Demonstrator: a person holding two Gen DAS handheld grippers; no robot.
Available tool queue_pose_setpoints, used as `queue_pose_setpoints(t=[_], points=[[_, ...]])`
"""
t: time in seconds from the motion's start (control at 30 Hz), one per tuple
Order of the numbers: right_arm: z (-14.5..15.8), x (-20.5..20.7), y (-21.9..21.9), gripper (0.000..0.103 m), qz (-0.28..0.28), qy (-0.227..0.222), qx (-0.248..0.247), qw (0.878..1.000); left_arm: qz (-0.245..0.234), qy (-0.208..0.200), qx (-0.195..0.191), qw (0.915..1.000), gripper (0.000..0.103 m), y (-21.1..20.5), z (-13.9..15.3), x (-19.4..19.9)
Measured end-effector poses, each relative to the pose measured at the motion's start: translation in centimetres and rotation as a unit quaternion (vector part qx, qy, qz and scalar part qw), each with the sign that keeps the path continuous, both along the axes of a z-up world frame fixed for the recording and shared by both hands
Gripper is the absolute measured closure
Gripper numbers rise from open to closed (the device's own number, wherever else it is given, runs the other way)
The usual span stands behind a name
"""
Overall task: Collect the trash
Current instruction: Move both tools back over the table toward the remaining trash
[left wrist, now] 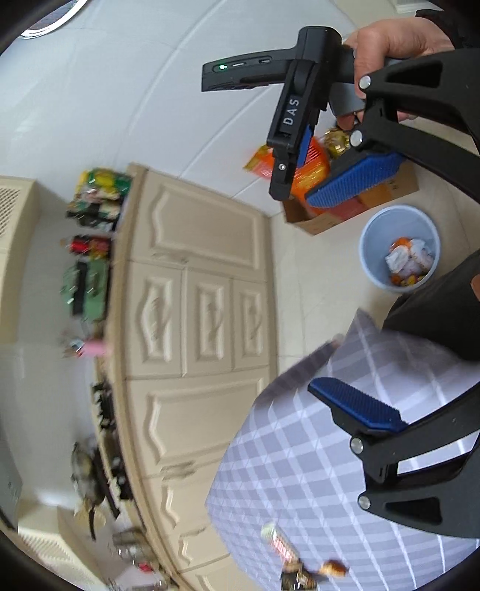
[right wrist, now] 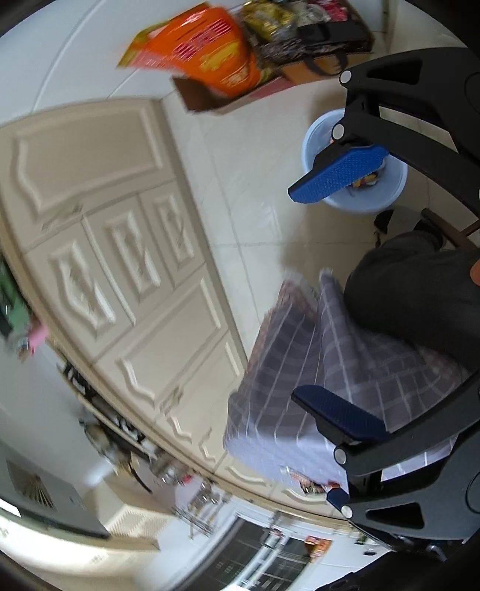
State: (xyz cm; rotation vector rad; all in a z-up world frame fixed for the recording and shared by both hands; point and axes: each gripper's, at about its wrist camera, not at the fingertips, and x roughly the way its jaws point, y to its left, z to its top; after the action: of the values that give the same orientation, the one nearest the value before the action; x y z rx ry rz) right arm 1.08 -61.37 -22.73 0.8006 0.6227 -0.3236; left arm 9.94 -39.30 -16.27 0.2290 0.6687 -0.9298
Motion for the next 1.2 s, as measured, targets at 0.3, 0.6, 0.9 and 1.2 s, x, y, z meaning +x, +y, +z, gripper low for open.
queue_pose_setpoints(t=[0.3,0.6,0.9,1.2], points=[[4.8,6.7,6.3,0.006,0.076,-0.031,-0.043,0.996,0.098,-0.047,-0.033,0.9935,0.01,8.8,4.2,4.3],[7.1,15.5,16.4,0.006,0.189,-0.034,-0.091,0.977,0.225,-0.071,-0.039,0.971,0.007,19.5,5.7,9.6],[5.2,24.2,27.8,0.006,0.302,0.006,-0.145,0.942,0.314,-0.045,-0.034,0.9477,0.007,28.4,3.5,14.1],[2.8,28.4,33.4,0.009,0.352,0.045,-0.198,0.914,0.352,-0.017,-0.019,0.9356,0.007,32.4,1.0,16.9]])
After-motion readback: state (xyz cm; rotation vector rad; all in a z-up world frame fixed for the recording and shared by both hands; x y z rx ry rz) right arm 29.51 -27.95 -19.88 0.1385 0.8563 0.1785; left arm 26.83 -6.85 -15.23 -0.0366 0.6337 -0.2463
